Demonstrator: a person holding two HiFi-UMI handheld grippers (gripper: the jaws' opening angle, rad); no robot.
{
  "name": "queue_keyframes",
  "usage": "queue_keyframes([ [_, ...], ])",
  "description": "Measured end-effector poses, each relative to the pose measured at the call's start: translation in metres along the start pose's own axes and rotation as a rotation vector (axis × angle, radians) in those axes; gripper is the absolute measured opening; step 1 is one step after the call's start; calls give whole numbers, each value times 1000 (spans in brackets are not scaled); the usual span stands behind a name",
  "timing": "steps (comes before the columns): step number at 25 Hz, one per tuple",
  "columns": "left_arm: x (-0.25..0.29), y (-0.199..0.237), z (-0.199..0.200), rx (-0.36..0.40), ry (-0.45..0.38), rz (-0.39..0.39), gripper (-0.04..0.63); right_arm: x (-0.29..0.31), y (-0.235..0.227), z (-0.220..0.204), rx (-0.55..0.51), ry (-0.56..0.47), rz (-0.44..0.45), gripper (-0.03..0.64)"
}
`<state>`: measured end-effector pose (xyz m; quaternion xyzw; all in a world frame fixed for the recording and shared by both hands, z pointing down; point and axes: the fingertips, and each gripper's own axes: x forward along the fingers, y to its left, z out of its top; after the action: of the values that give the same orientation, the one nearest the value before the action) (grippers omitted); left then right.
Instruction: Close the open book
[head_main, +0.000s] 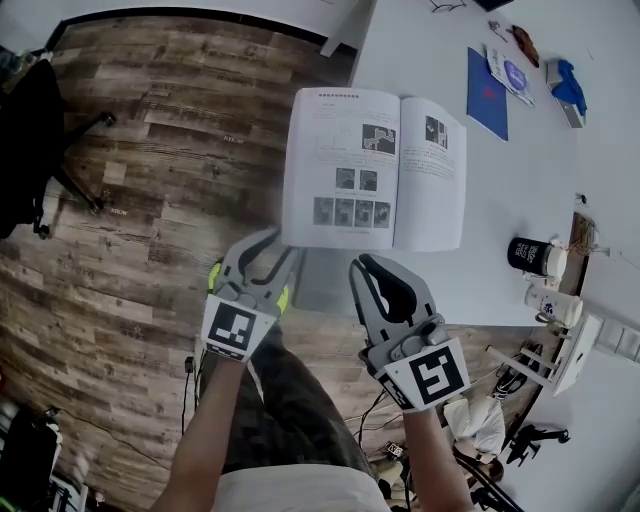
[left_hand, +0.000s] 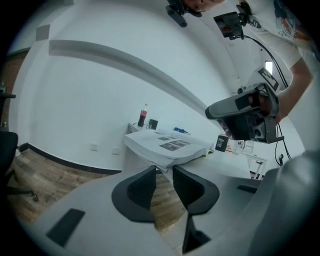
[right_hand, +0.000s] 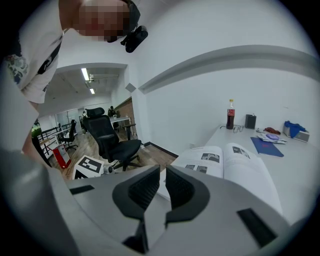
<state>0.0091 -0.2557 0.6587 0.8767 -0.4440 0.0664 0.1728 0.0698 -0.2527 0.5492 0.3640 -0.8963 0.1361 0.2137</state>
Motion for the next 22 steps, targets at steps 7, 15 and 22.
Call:
queue_keyframes([
  [7,-2,8,27,97,-93,5,72,-1,-4,4,21,-4,-15,31],
  [15,3,16,34,154,-145,-12,50,-5,-5,-5,32,6,-40,31],
  [22,9,8,55,151,-174,-90,11,-8,-12,-7,67,2,-67,31],
])
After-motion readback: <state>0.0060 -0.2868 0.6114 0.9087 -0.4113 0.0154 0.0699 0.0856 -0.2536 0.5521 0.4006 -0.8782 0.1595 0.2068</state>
